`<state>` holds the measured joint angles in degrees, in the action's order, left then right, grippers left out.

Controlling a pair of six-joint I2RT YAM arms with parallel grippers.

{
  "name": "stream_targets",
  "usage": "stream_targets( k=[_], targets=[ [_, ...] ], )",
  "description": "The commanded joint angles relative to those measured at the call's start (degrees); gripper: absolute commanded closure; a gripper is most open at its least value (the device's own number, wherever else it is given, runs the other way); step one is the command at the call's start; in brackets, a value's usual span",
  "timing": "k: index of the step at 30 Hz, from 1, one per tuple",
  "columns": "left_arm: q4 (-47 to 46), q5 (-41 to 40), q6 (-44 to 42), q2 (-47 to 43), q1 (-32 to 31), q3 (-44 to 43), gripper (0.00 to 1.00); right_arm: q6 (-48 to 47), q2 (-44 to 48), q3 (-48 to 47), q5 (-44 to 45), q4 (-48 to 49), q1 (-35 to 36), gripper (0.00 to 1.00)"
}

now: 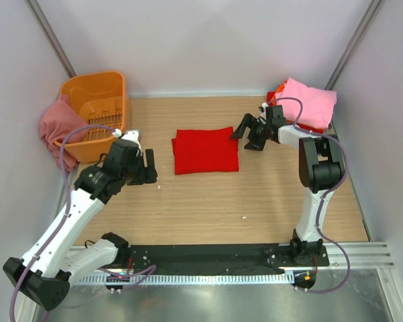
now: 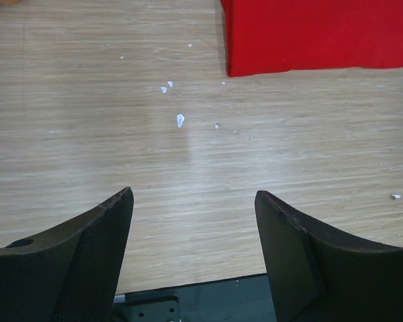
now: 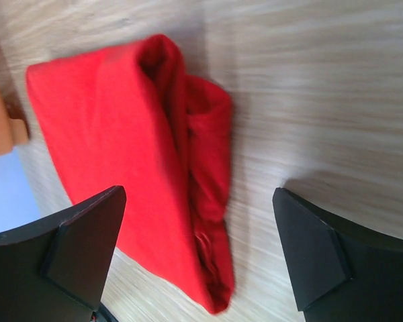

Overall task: Fold and stack the t-shirts
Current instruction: Neatly place the folded tshirt to the corner

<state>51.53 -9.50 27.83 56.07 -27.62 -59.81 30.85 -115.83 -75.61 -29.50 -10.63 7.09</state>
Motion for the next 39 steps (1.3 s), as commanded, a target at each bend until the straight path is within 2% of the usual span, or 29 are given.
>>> stream_targets(
  k=[1,3,5,8,9,11,12,14,16,20,25,30,39],
  targets=[
    [-0.11,-3.59,-0.59,-2.63,0.46,1.88,0.25,3.07,-3.52,0.03,-0.65,4.38,2.92,0.03],
    [-0.02,-5.09,-0.41,-3.42,0.63,3.20,0.22,4.21,-4.84,0.90,-0.74,6.58,3.63,0.05],
    [0.41,-6.32,0.99,-4.13,0.81,4.09,0.19,6.05,-6.06,1.95,-1.35,9.39,4.59,0.13],
    [-0.28,-6.14,1.34,-5.45,0.81,4.88,0.19,9.13,-7.39,3.27,-2.58,13.78,5.47,0.40],
    [-0.55,-6.50,1.69,-5.80,0.81,5.49,0.18,9.92,-8.00,3.80,-3.89,14.75,5.56,0.58],
    [-0.81,-7.29,2.40,-6.94,0.81,6.02,0.17,12.30,-8.01,5.20,-4.87,17.82,5.56,0.73],
    [-0.81,-7.46,2.49,-7.29,0.72,6.20,0.18,12.65,-7.40,5.39,-5.22,18.19,5.56,0.86],
    [0.23,-7.99,2.84,-8.26,0.72,5.67,0.18,13.18,-6.26,4.69,-5.92,18.02,5.48,0.98],
    [1.64,-9.05,3.10,-9.05,0.72,3.92,0.19,13.10,-3.72,3.11,-6.80,16.53,5.56,0.99],
    [3.23,-8.00,3.63,-14.22,0.72,2.42,0.17,11.43,0.86,-5.56,-5.32,6.26,5.30,0.99],
    [-1.68,-6.14,4.95,-23.89,0.63,8.47,0.13,11.77,2.89,-16.74,-3.03,-4.02,3.55,0.99],
    [-4.33,-11.15,3.10,-32.16,0.63,11.56,0.11,10.37,-0.35,-31.24,-1.27,-12.64,1.87,0.99],
    [-4.33,-9.66,2.93,-30.41,0.63,11.30,0.11,8.52,-11.06,-56.55,2.77,-26.89,-1.64,0.99]
  ],
)
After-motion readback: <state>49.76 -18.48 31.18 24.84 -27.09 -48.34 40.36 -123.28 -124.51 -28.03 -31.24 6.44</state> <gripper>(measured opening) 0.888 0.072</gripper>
